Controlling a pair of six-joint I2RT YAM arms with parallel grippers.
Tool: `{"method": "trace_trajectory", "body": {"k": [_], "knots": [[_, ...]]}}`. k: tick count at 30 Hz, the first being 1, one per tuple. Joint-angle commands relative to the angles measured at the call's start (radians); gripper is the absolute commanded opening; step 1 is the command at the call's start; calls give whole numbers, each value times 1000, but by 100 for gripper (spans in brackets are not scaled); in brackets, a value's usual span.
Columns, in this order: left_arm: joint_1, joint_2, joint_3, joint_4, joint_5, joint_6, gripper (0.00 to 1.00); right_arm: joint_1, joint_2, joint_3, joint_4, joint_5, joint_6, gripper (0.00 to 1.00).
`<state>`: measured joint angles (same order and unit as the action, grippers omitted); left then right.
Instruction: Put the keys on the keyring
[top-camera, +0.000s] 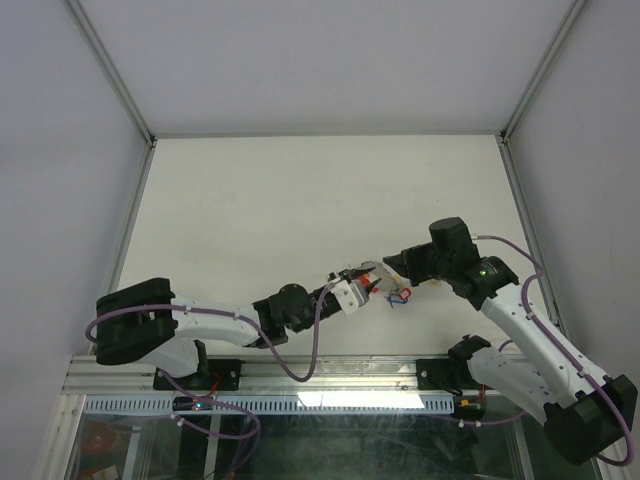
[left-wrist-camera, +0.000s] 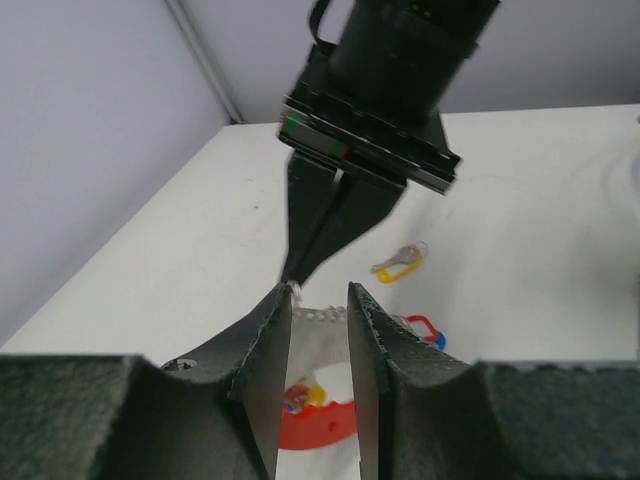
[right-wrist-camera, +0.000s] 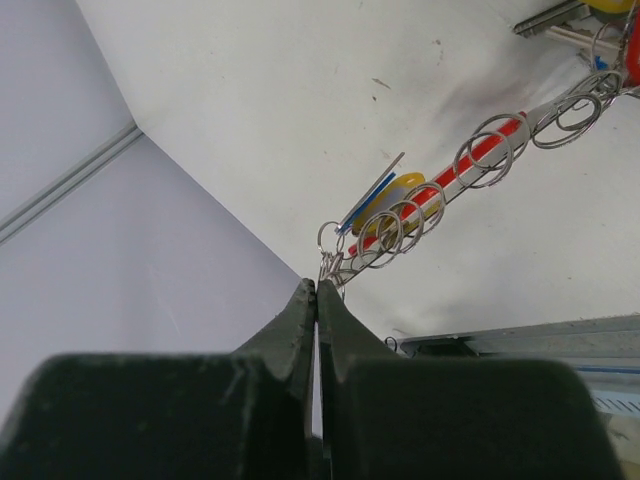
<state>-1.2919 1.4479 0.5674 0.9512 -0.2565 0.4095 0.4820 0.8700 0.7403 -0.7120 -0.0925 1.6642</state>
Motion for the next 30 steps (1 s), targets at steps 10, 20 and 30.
{"method": "trace_trajectory", "body": {"k": [10,20,30], "knots": [[-24,141,-30,169,-79,-87,28,-3,-45,13,72,25,48,0],[-25,229,8,263,-166,-38,29,-3,-59,-10,67,4,50,0],[-24,272,29,282,-174,-9,30,-3,-51,-24,81,-28,44,0]]}}
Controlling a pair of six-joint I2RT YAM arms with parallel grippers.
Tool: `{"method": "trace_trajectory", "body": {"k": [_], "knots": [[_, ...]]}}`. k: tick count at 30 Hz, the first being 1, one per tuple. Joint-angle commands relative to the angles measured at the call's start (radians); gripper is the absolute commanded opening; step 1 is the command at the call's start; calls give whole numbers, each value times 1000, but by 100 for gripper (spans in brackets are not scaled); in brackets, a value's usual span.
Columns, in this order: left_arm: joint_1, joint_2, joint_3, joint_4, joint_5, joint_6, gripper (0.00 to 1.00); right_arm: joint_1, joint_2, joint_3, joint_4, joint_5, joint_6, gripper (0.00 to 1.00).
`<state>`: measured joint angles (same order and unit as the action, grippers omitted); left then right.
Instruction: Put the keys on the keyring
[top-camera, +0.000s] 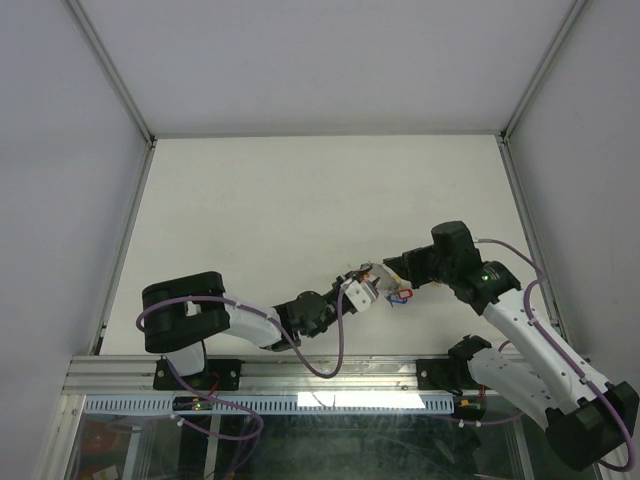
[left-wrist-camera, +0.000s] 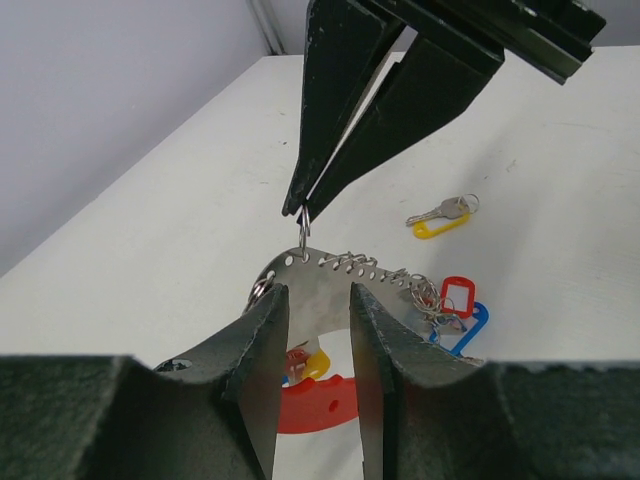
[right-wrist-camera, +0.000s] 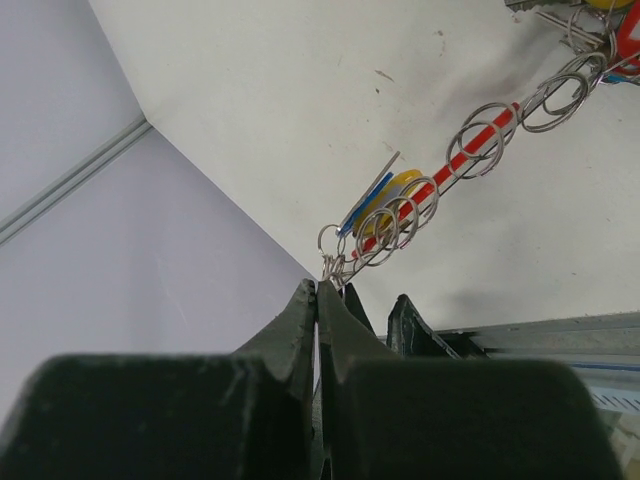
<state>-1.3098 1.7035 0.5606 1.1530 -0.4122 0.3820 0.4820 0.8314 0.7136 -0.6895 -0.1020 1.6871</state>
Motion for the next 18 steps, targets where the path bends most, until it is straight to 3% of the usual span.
{"method": "trace_trajectory", "body": {"k": [1,18], "knots": [[-7,20,37,82,-21,21,30,-3,-13,3,56,-20,19,0],[-7,56,36,119,-50,53,30,-3,-36,-28,30,-48,8,0]]}}
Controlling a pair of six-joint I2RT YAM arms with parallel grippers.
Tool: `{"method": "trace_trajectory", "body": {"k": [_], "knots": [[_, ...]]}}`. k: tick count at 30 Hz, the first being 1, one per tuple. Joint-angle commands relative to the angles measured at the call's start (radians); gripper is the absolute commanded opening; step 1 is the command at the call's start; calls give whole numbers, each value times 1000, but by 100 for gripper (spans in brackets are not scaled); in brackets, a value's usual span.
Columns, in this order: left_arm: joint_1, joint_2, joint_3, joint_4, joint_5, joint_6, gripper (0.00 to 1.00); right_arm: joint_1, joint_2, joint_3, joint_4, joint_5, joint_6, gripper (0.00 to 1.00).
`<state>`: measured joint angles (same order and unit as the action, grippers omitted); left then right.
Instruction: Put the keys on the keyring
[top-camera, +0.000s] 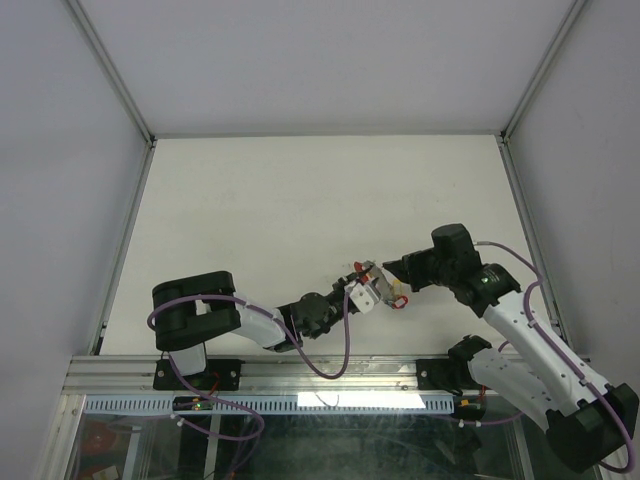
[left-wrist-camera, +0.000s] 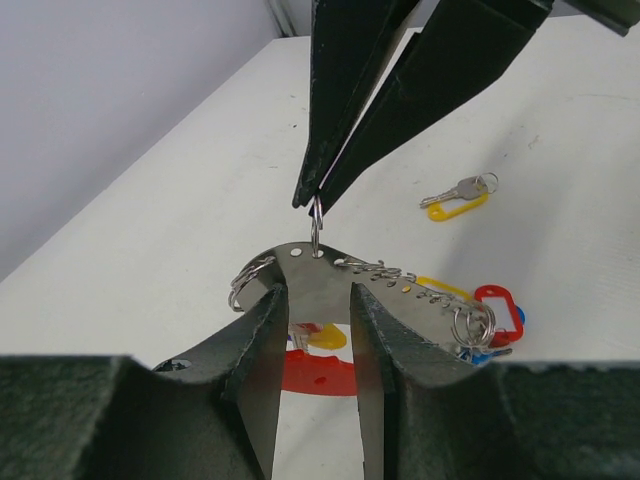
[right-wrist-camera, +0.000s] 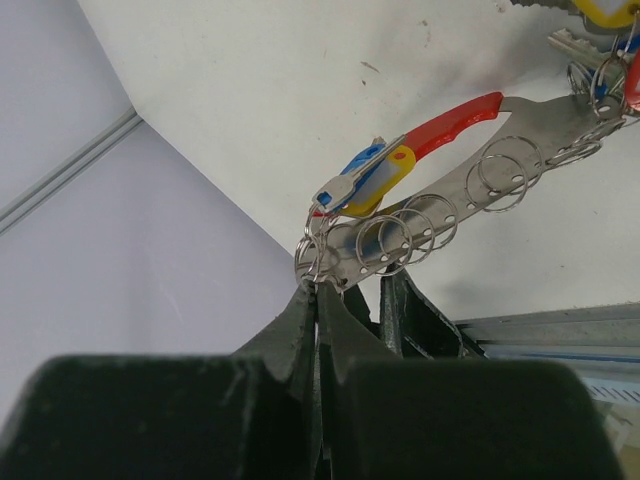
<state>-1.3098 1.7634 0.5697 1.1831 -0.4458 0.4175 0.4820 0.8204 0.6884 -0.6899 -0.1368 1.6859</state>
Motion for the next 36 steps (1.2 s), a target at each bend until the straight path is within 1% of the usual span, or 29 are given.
{"method": "trace_trajectory", "body": {"k": [1,28,36], "knots": [[-7,-4,28,91,-16,19,30,-3,-26,-5,29,-15,9,0],[-7,11,26,87,46,6,30,-3,-27,-64,65,-35,25,0],[-7,11,37,83,52,25,26,-3,-35,-66,62,-36,24,0]]}}
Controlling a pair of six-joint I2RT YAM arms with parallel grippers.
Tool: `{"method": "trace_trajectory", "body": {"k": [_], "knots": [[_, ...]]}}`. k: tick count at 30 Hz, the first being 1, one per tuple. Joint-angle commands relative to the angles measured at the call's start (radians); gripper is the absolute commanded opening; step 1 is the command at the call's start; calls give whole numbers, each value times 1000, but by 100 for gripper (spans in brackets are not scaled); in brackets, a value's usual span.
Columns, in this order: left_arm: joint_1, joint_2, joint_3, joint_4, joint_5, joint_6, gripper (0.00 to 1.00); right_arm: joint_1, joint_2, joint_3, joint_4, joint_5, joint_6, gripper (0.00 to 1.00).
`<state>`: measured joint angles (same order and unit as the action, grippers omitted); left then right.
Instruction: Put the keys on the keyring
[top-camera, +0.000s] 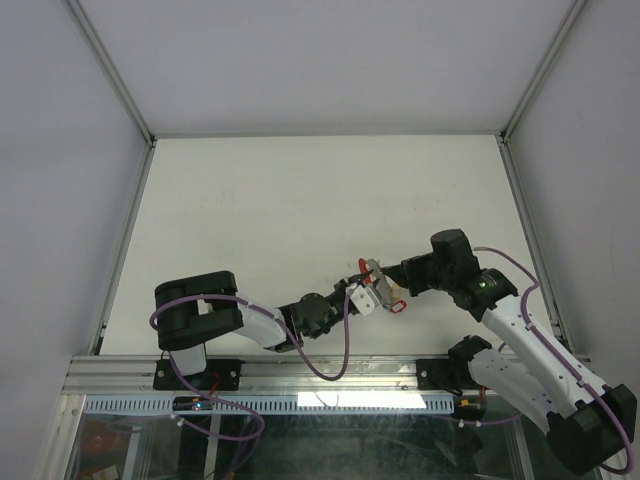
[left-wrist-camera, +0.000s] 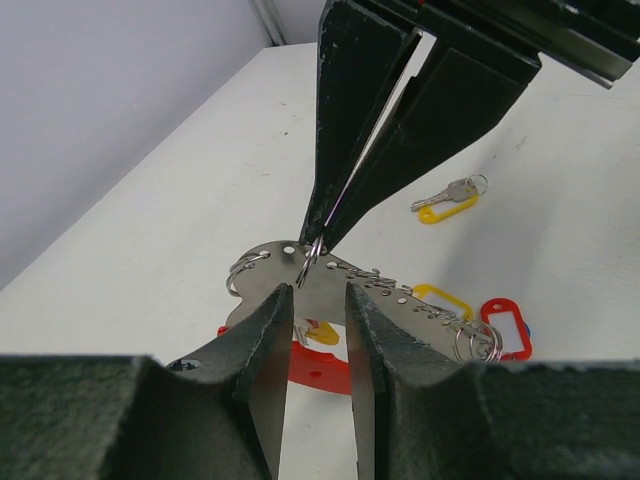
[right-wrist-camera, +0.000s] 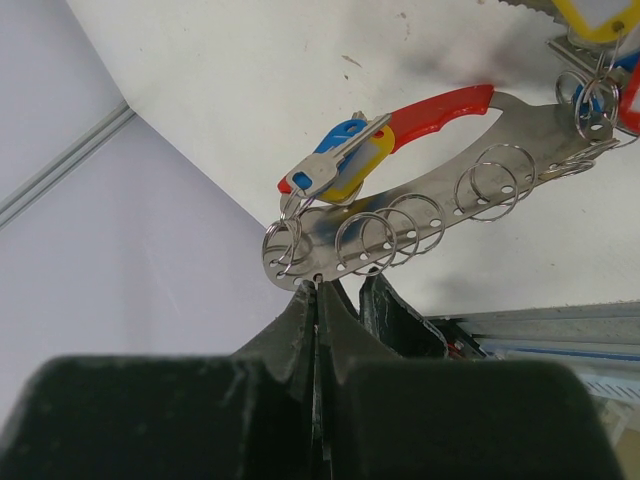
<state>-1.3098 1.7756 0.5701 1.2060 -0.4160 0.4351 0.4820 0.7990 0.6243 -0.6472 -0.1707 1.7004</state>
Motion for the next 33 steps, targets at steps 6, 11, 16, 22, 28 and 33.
{"method": "trace_trajectory", "body": {"k": [6,11,16,22,28,33], "knots": [[-7,6,43,68,10,33,25,-2,-15,2,18,-11,-6,0],[-7,4,42,72,16,50,22,-3,-18,2,13,-17,-13,0],[-6,2,36,70,27,62,16,-3,-18,2,14,-21,-16,0],[-7,2,40,68,46,79,11,-3,-15,2,20,-25,-18,0],[-7,0,47,47,50,112,0,-3,-14,-1,32,-31,-21,0],[-6,-10,37,45,56,132,0,-2,-28,-1,29,-19,-25,1]]}}
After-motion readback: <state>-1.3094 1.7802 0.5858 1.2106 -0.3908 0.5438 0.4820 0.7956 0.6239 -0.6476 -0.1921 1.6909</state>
